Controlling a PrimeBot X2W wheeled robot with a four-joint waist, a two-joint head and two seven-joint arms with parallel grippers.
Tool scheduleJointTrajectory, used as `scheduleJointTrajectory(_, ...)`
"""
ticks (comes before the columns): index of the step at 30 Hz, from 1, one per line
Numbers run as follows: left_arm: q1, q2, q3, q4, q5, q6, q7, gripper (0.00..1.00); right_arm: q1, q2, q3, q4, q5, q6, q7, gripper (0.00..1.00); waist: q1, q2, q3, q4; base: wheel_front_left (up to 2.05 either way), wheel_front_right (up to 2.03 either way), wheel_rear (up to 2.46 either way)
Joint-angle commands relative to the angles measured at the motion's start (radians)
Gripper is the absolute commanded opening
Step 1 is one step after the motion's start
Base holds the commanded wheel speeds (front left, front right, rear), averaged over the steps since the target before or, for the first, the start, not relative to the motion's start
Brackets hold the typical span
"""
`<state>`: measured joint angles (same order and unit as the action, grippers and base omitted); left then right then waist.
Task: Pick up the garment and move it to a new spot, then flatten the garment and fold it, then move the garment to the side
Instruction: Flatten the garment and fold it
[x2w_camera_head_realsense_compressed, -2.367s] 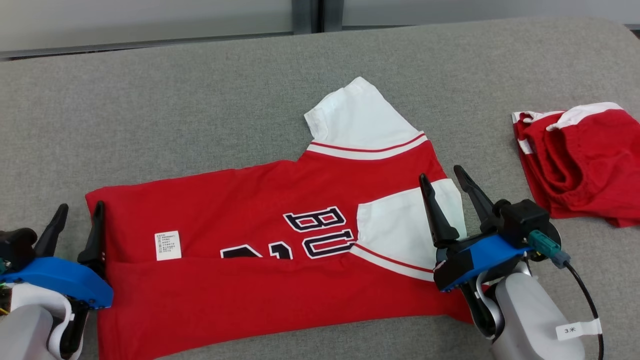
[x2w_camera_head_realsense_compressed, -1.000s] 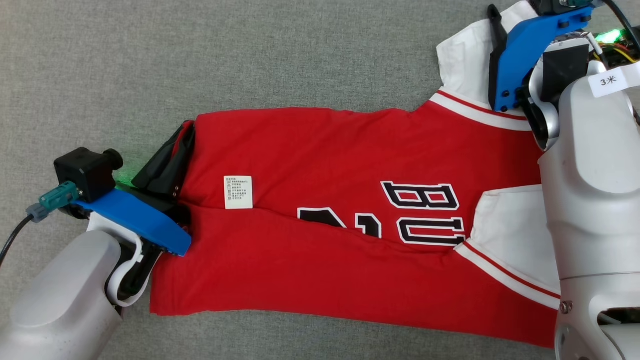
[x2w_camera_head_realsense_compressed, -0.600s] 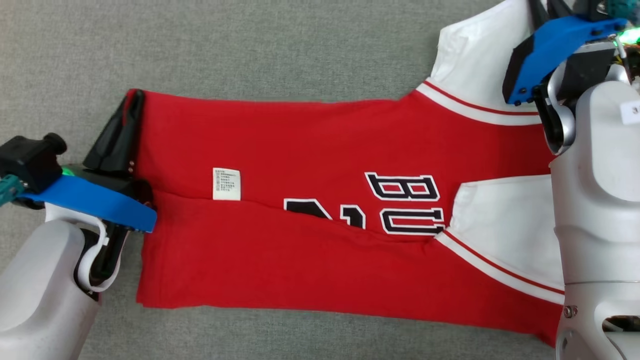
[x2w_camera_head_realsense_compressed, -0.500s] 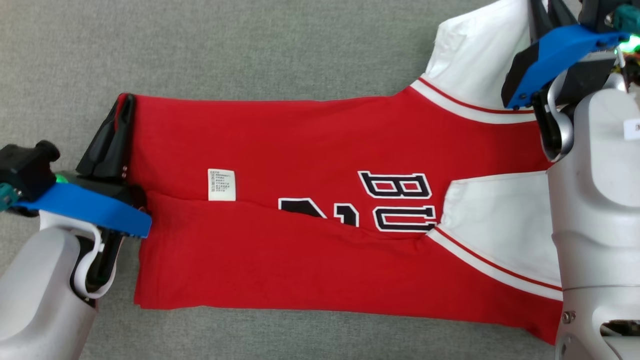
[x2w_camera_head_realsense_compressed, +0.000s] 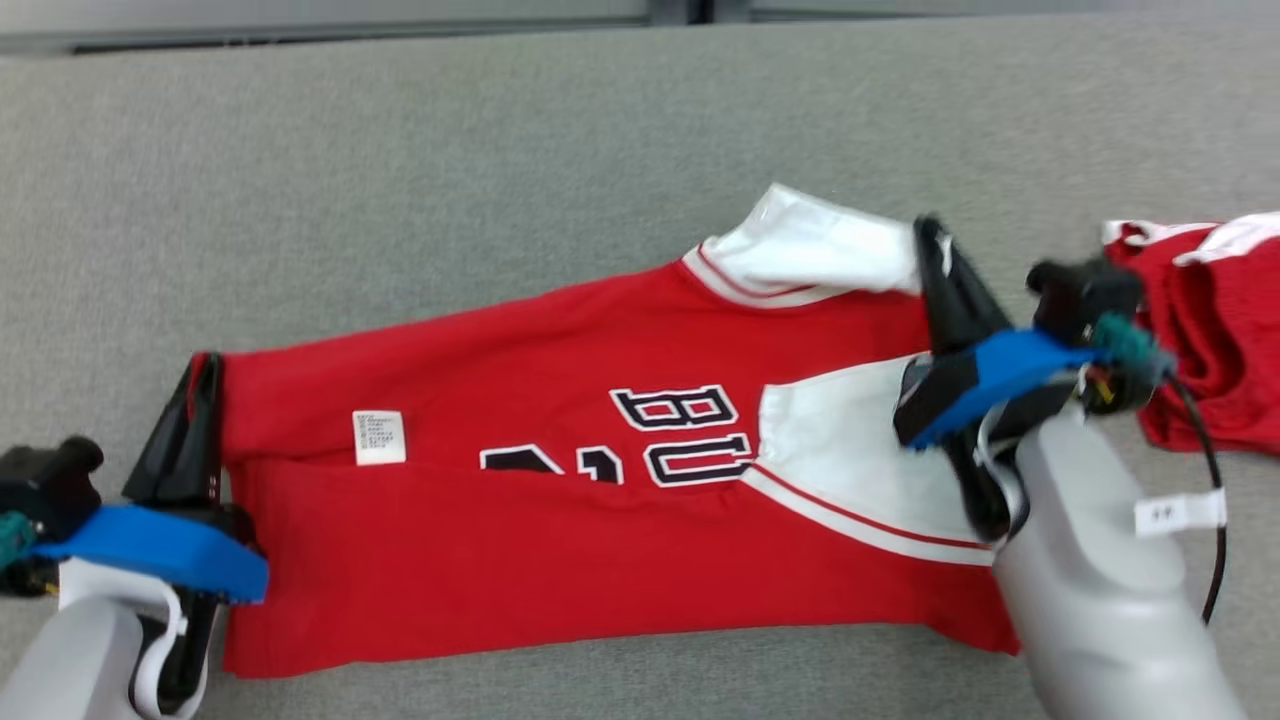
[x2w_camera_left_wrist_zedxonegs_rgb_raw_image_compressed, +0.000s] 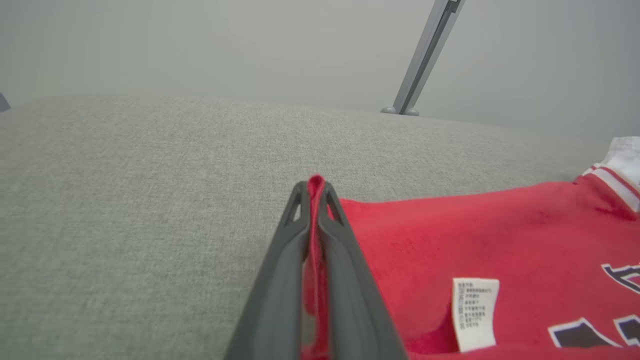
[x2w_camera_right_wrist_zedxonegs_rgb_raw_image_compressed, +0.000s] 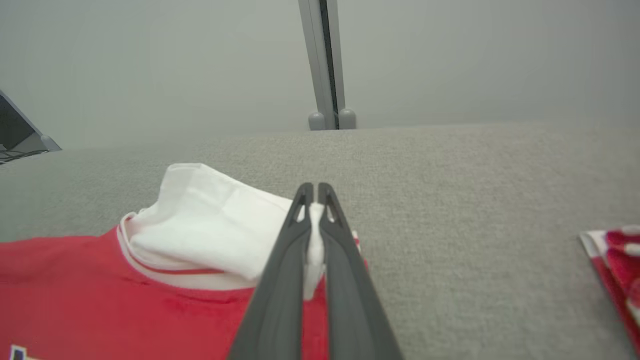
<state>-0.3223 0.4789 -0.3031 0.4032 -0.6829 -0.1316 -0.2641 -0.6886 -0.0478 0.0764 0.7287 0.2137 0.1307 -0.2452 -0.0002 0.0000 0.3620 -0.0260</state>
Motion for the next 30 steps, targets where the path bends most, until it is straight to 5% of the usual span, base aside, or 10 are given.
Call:
scheduleJointTrajectory(1,0.033,-0.008,0.013,0.012,0.014,0.002,0.000,0.00,0.050,-0.006,0.018,-0.010,0.032,0.000,-0.011,0.00,0.0002,0.0000,-0.052,-0.046,0.00,0.00,0.00)
scheduleJointTrajectory(18,0.229,-0.124,0.076,0.147,0.109,0.002,0.000,0.00,0.421,-0.005,0.070,-0.075,0.208,0.000,-0.021,0.00,0.0002,0.0000,-0.207,-0.070,0.00,0.00,0.00)
scheduleJointTrajectory(19,0.235,-0.129,0.086,0.154,0.114,0.002,0.000,0.06,0.423,-0.005,0.065,-0.072,0.217,0.000,-0.021,0.11,0.0002,0.0000,-0.209,-0.069,0.00,0.00,0.00)
scheduleJointTrajectory(20,0.239,-0.136,0.093,0.156,0.117,0.002,0.000,0.57,0.425,-0.006,0.061,-0.072,0.227,0.000,-0.021,0.64,0.0002,0.0000,-0.211,-0.067,0.00,0.00,0.00)
scheduleJointTrajectory(21,0.243,-0.143,0.100,0.156,0.125,0.002,0.000,0.90,0.429,-0.005,0.064,-0.070,0.238,0.000,-0.021,1.00,0.0002,0.0000,-0.211,-0.064,0.00,0.00,0.00)
scheduleJointTrajectory(22,0.251,-0.153,0.115,0.160,0.129,0.002,0.000,1.00,0.431,-0.005,0.061,-0.068,0.243,0.000,-0.021,1.00,0.0002,0.0000,-0.212,-0.060,0.00,0.00,0.00)
scheduleJointTrajectory(30,0.279,-0.209,0.186,0.128,0.200,0.002,0.000,1.00,0.379,-0.005,0.004,0.005,0.170,0.000,-0.021,1.00,0.0002,0.0000,-0.204,0.003,0.00,0.00,0.00)
